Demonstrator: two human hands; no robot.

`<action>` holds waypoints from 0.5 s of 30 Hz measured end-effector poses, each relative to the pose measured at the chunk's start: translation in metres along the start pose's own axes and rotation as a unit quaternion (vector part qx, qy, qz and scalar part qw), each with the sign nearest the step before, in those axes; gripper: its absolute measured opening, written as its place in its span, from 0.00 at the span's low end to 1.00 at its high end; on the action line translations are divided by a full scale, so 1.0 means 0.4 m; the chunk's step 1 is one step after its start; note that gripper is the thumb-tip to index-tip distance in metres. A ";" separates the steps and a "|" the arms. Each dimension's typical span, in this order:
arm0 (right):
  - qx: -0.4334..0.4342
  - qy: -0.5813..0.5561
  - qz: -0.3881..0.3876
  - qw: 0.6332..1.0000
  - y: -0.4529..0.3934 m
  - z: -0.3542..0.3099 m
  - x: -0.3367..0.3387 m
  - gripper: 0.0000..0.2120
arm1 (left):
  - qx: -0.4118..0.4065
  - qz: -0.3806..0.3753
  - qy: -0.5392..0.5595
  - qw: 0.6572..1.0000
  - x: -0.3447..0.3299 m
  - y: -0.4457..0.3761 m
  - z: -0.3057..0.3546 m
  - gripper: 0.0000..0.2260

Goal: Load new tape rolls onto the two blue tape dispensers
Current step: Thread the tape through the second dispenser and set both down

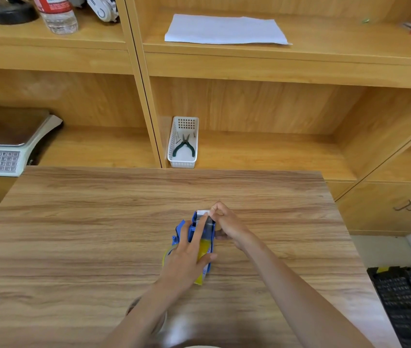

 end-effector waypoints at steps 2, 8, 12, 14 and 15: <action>0.002 0.008 -0.001 1.000 -0.001 -0.001 -0.001 0.11 | -0.005 0.001 -0.013 1.000 -0.003 0.001 -0.002 0.39; 0.066 0.058 0.031 0.996 -0.007 0.005 -0.002 0.13 | -0.009 -0.011 0.004 1.000 -0.002 0.004 0.015 0.46; 0.103 0.096 0.069 0.988 -0.001 0.001 0.009 0.10 | -0.010 -0.023 0.001 1.000 -0.006 0.002 0.020 0.50; 0.117 0.100 0.084 0.985 0.005 -0.005 0.018 0.10 | -0.010 -0.028 -0.006 1.000 -0.006 0.005 0.021 0.52; 0.123 0.101 0.090 0.983 0.005 -0.005 0.021 0.10 | -0.011 -0.028 -0.007 1.000 -0.006 0.006 0.022 0.53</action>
Point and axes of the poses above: each hand's wrist, its own y-axis away from the middle knuckle, its own x-axis out of the back of the hand, z = x × y, the point moved 3 cm from there along -y, towards the middle knuckle, and after that the axes turned 11 degrees about z, right-handed, at the moved point
